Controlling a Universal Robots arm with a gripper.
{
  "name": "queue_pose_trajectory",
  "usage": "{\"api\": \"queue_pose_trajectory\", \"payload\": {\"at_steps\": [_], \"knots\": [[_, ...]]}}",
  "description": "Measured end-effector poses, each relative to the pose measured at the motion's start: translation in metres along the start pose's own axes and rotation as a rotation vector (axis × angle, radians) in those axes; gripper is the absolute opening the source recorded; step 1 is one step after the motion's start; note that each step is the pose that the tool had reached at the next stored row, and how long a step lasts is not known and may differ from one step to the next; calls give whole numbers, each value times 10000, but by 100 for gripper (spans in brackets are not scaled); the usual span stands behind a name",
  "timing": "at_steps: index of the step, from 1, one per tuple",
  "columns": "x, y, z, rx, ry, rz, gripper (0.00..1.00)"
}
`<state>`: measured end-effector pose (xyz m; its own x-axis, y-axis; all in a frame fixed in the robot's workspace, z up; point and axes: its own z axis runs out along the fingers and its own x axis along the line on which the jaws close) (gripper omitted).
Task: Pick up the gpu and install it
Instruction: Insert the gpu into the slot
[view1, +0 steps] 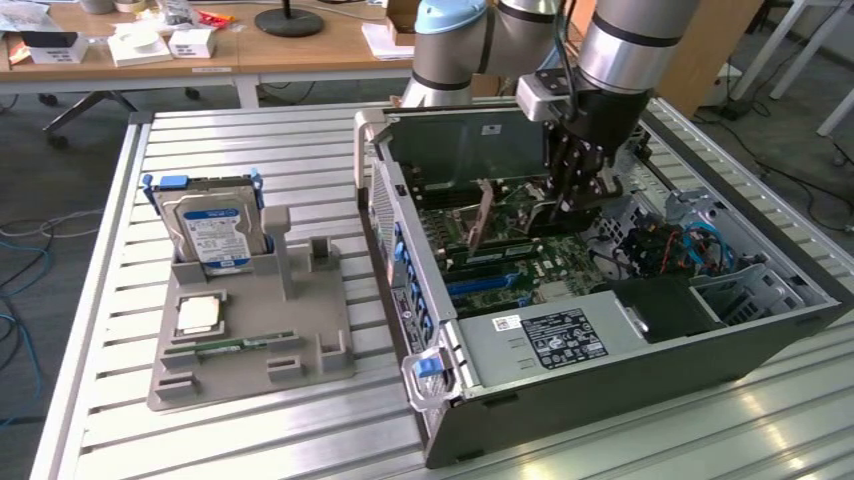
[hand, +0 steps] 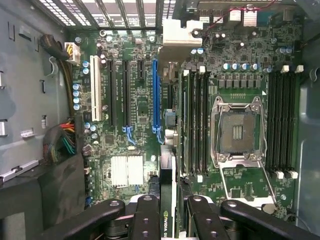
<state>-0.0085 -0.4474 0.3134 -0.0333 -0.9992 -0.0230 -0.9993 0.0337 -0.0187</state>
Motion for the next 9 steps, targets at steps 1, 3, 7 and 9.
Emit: {"api": "queue_pose_trajectory", "payload": {"at_steps": [1, 3, 7, 9], "knots": [[0, 7, 8, 1, 0, 0, 26], [1, 25, 24, 3, 0, 0, 26], [3, 73, 51, 11, -1, 0, 26], [5, 102, 62, 17, -1, -1, 26]]}}
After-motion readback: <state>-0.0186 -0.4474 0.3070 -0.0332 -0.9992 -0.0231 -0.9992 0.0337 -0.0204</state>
